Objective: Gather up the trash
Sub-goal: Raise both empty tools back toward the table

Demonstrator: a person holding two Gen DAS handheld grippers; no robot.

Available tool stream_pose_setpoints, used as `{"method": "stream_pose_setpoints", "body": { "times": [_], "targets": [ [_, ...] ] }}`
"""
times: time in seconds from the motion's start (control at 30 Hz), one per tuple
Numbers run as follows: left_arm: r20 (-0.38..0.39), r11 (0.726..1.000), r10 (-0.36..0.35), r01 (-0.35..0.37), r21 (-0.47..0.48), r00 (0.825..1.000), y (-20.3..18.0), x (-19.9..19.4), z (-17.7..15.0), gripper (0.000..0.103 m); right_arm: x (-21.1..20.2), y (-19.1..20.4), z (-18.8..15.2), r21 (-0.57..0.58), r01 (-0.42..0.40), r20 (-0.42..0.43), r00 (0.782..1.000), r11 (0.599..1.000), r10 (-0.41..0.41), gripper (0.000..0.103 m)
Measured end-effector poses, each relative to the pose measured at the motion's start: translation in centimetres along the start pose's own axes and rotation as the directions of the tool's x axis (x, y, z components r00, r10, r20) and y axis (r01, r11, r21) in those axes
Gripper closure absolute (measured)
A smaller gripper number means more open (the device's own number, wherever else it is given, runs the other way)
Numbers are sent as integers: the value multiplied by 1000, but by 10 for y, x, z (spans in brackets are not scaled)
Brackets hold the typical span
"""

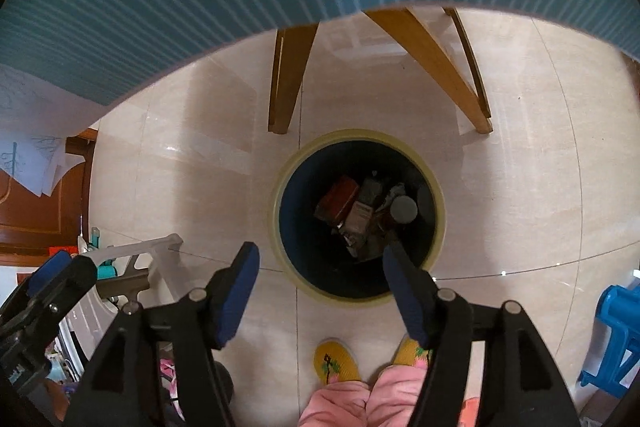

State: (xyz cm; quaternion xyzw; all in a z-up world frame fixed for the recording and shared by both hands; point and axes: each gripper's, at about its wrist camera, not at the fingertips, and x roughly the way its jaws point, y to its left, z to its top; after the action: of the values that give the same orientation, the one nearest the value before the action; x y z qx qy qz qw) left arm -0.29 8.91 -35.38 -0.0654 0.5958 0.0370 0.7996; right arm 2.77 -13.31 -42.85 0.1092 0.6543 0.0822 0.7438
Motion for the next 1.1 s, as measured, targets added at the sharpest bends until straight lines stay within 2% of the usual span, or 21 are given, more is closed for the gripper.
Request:
{"method": "stream_pose_setpoints", "body": {
  "times": [0.3, 0.7, 0.93, 1.1],
  "targets": [
    [22, 999, -25, 25, -26, 999, -2, -67, 4, 17, -63, 19, -13, -17, -12, 20, 1000, 1000, 12, 38],
    [41, 996, -59, 61, -60, 997, 6, -190, 9, 17, -210, 63, -34, -104, 0, 121, 993, 995, 12, 38],
    [53, 993, -113, 112, 25, 992, -2, -254, 16, 17, -297, 87, -33, -133, 43, 228, 974, 990, -11, 38],
    [124, 987, -128, 113, 118, 984, -11, -297, 27, 17, -351, 102, -29, -156, 106, 325, 944, 982, -50, 38]
  ]
}}
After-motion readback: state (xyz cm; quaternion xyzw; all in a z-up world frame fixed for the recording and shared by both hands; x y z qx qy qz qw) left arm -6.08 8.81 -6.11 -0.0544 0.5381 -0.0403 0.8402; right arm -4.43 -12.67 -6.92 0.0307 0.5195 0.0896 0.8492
